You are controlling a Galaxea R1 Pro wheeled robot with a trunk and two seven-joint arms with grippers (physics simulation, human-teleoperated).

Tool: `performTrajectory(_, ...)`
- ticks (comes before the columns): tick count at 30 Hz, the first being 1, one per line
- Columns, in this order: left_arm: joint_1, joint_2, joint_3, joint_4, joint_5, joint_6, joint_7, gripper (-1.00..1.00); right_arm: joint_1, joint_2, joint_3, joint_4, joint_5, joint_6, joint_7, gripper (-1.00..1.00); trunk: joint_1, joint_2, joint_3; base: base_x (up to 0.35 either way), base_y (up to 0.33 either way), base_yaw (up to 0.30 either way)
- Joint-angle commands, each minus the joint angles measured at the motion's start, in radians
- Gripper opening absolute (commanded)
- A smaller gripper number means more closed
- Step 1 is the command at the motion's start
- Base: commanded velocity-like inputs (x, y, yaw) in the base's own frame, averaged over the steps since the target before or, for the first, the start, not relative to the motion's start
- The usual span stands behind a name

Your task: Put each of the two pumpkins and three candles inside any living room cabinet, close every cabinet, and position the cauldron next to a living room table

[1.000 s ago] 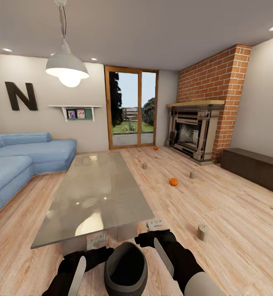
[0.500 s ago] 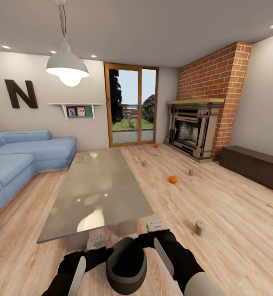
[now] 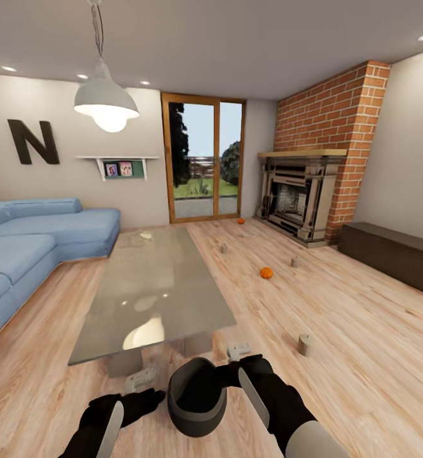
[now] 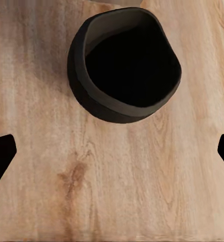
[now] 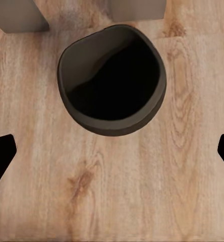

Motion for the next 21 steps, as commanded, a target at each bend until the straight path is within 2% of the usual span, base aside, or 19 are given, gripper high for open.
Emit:
performTrajectory(1, 0.000, 0.010, 0.004, 0.010, 0.002, 0.000, 0.000, 1.00, 0.000, 0.000, -0.001, 0.000, 0.000, 0.004, 0.000, 1.00, -0.004, 0.007, 0.002, -0.318, 0.000, 0.000)
performTrajectory(4, 0.000, 0.035, 0.009, 0.050, 0.002, 0.002, 0.001, 1.00, 0.000, 0.000, -0.027, -0.006, -0.033, 0.048, 0.000, 1.00, -0.015, 0.028, 0.006, -0.320, 0.000, 0.000)
performTrajectory(7, 0.000, 0.040, 0.010, 0.076, -0.001, 0.002, 0.006, 1.00, 0.000, 0.000, -0.040, -0.009, -0.048, 0.074, 0.000, 1.00, -0.027, 0.049, 0.010, -0.232, 0.000, 0.000)
performTrajectory(11, 0.000, 0.043, 0.010, 0.116, -0.006, -0.001, 0.009, 1.00, 0.000, 0.000, -0.063, -0.009, -0.053, 0.082, 0.000, 1.00, -0.042, 0.077, 0.016, -0.049, 0.000, 0.000)
performTrajectory(17, 0.000, 0.089, 0.009, 0.214, -0.010, -0.013, 0.011, 1.00, 0.000, 0.000, -0.159, -0.003, -0.054, 0.087, -0.001, 1.00, -0.065, 0.119, 0.025, -0.006, 0.000, 0.000)
performTrajectory(21, 0.000, 0.097, 0.001, 0.231, -0.011, -0.014, 0.011, 1.00, 0.000, 0.000, -0.207, -0.001, -0.054, 0.100, -0.002, 1.00, -0.081, 0.147, 0.031, 0.000, 0.000, 0.000)
